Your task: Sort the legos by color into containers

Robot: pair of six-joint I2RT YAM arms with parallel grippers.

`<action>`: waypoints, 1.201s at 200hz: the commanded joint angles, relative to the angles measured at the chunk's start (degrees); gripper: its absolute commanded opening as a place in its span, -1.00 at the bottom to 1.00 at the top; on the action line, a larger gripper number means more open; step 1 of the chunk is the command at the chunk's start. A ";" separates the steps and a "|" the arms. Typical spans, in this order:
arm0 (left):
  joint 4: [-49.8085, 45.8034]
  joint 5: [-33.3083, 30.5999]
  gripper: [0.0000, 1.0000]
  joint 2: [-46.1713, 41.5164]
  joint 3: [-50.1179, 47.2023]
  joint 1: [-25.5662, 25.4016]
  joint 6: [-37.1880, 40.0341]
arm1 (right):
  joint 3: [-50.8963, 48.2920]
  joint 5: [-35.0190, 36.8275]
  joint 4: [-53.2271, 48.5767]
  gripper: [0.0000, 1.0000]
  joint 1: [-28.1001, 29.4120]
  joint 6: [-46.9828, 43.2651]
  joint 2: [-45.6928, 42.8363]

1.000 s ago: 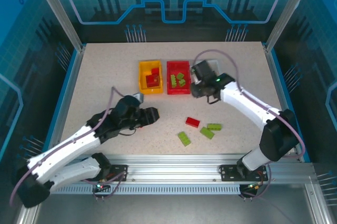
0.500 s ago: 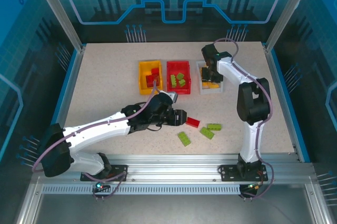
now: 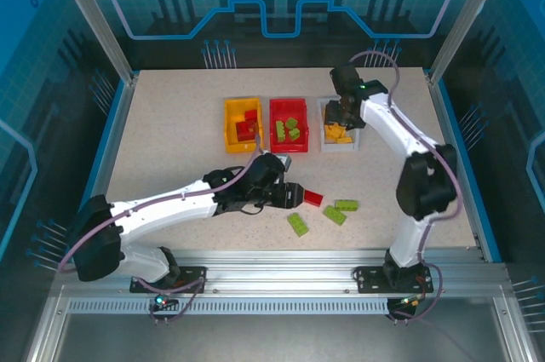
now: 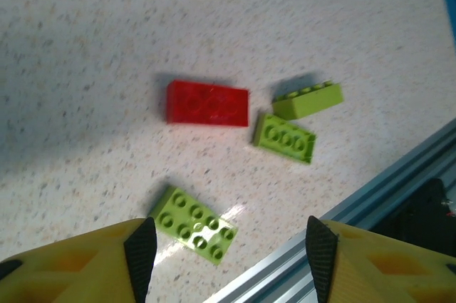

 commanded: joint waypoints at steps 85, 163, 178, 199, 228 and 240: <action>-11.18 -0.69 0.45 12.26 5.08 -8.10 -40.58 | -39.03 -0.01 5.55 0.47 23.32 1.81 -47.03; -9.02 1.11 0.37 21.85 9.29 -7.82 -47.10 | -43.14 -0.34 -0.98 0.48 24.43 7.20 -60.77; -10.00 1.34 0.32 23.99 10.91 -7.80 -46.69 | -43.31 -0.35 -1.32 0.48 24.44 7.68 -61.43; -10.01 1.53 0.18 25.87 11.45 -7.67 -47.03 | -43.41 -0.77 -1.40 0.47 24.44 8.48 -61.81; -7.98 2.10 -0.05 27.29 10.51 -7.13 -47.64 | -43.16 -0.76 -1.29 0.47 24.52 8.82 -61.81; -7.32 2.24 -0.17 27.70 10.39 -6.87 -47.37 | -43.07 -0.96 -1.11 0.46 24.49 8.76 -61.68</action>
